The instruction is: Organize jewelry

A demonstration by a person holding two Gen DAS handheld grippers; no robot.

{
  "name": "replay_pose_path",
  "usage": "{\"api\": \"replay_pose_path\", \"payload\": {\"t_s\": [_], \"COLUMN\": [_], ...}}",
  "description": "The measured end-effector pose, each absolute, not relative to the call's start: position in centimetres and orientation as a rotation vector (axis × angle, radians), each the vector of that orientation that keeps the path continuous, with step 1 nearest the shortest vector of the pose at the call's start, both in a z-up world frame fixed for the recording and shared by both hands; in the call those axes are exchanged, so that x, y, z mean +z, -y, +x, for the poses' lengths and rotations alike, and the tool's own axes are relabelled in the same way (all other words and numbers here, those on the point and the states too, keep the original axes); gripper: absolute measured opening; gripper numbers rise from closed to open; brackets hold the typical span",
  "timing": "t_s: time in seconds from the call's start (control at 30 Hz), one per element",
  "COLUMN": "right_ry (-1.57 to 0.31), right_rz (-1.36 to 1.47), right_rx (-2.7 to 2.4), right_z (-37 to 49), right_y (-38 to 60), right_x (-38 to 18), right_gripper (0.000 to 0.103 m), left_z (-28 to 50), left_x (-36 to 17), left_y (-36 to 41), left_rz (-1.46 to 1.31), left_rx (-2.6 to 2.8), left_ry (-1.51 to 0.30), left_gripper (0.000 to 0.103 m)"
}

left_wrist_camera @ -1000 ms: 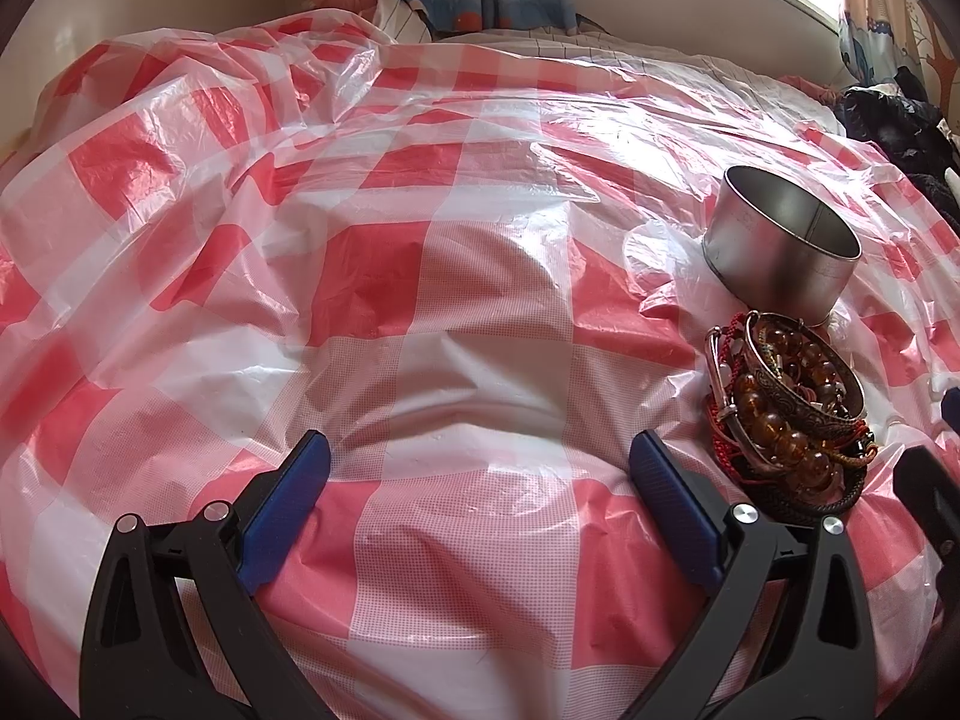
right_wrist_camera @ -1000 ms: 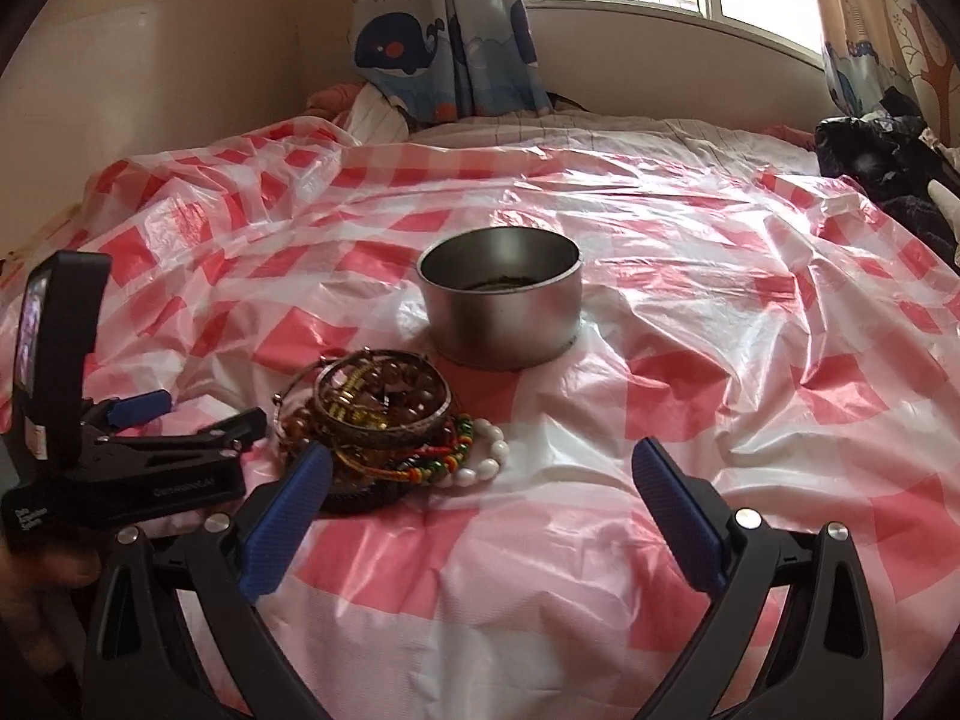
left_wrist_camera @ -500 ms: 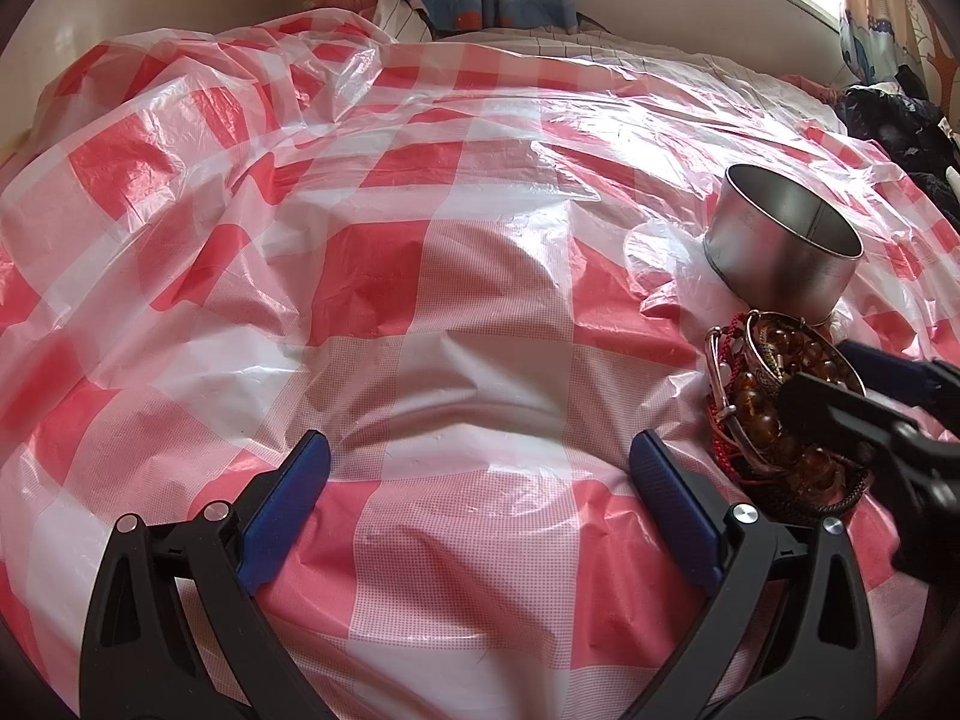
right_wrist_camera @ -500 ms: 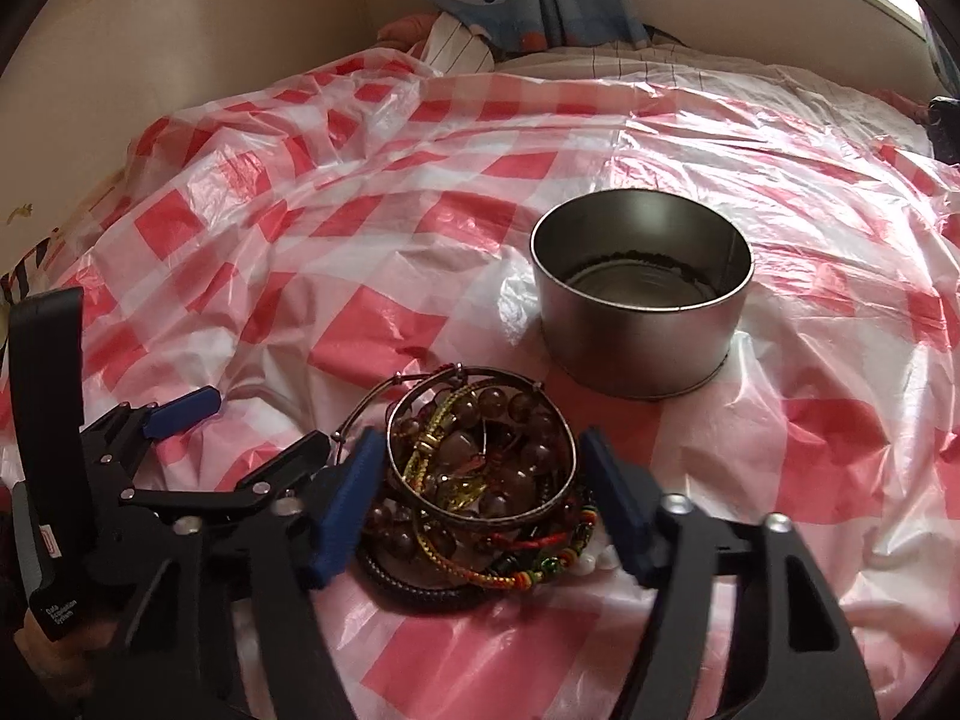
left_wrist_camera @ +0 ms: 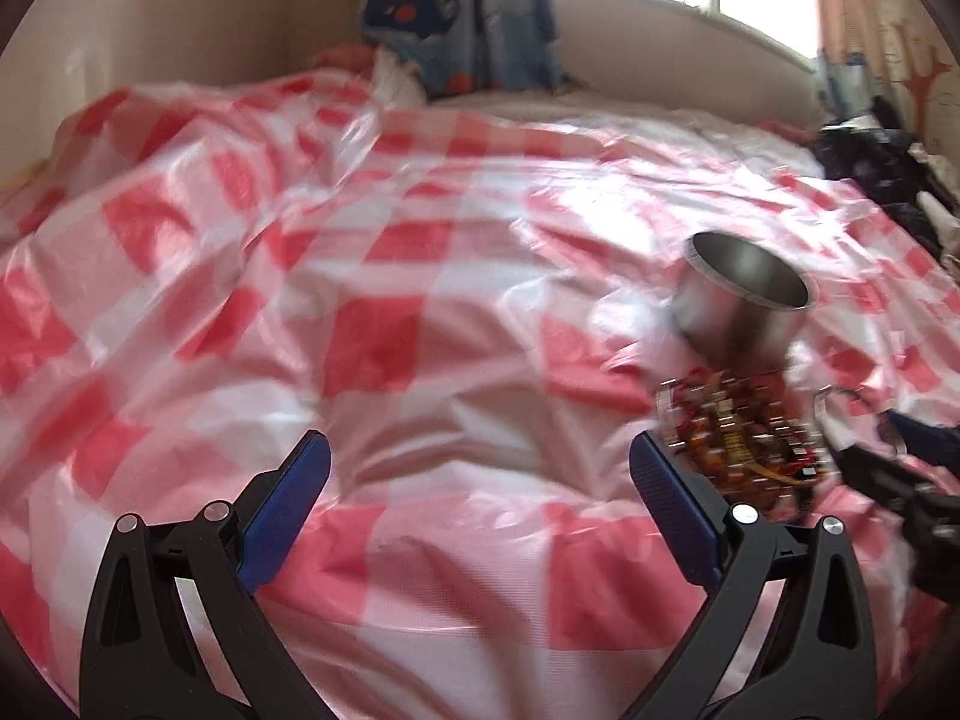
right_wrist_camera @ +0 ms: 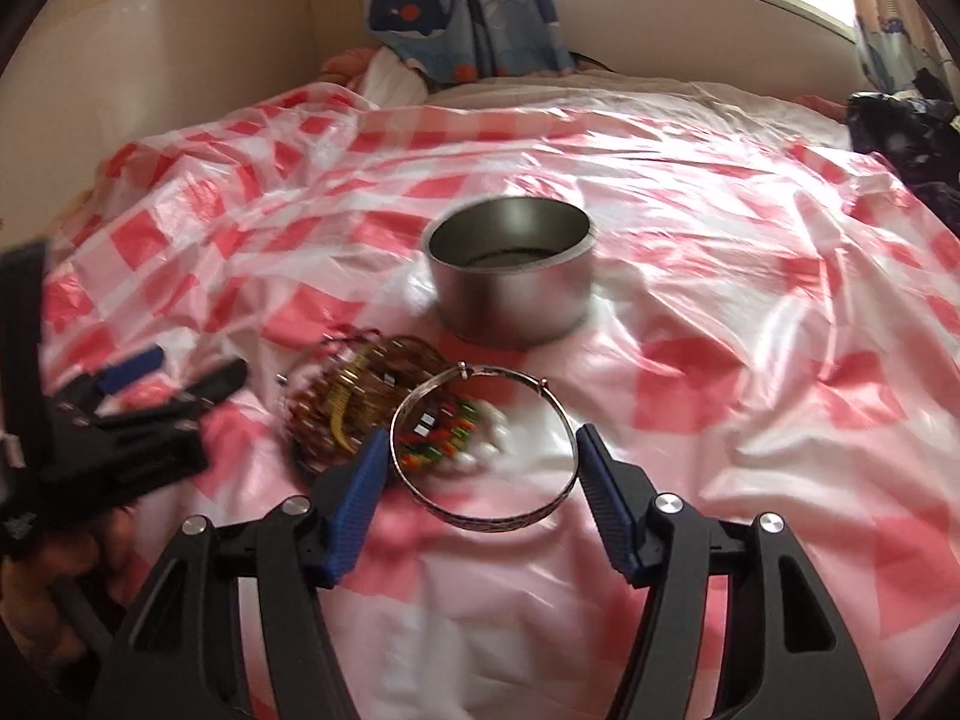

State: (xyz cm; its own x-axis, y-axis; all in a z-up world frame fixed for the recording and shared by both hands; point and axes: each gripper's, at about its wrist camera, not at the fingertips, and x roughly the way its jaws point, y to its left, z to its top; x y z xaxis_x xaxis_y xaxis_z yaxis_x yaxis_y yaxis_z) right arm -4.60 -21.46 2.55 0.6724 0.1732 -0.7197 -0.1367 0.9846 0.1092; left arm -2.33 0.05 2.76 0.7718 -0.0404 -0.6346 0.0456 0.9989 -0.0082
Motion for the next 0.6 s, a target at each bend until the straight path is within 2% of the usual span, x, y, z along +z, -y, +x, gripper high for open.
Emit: {"api": "replay_pose_path", "payload": {"t_s": [0.23,0.3,0.37,0.4,0.47,0.5,0.57,0.6], "right_ry": [-0.847,-0.854,-0.862,-0.864,-0.865,-0.866,-0.868,-0.868], "right_rz": [0.076,0.076,0.076,0.076,0.072,0.070,0.068,0.067], "right_rx": [0.150,0.149,0.149,0.147,0.146,0.146,0.145,0.144], "right_z": [-4.2,-4.1,-4.1,-4.1,-4.0,-4.0,-4.0,-4.0], "right_y": [22.2,22.1,22.1,22.0,21.9,21.8,21.8,21.8], "right_x": [1.3,1.1,0.8,0.8,0.7,0.7,0.6,0.6], "right_gripper": [0.062,0.063,0.063,0.063,0.064,0.064,0.065,0.065], "left_z": [-1.7,-1.2,-0.6,-0.5,0.1,0.4,0.5,0.6], "left_x": [3.8,3.7,3.2,3.0,2.4,2.0,1.8,1.8], "left_y": [2.9,3.3,3.6,3.9,3.7,3.5,3.3,3.3], "left_rz": [0.075,0.075,0.072,0.061,0.038,0.010,-0.017,-0.018], "left_rx": [-0.209,-0.237,-0.256,-0.274,-0.288,-0.326,-0.356,-0.366], "left_ry": [-0.674,-0.686,-0.714,-0.727,-0.765,-0.782,-0.797,-0.804], "left_gripper": [0.096,0.093,0.079,0.076,0.056,0.051,0.026,0.019]}}
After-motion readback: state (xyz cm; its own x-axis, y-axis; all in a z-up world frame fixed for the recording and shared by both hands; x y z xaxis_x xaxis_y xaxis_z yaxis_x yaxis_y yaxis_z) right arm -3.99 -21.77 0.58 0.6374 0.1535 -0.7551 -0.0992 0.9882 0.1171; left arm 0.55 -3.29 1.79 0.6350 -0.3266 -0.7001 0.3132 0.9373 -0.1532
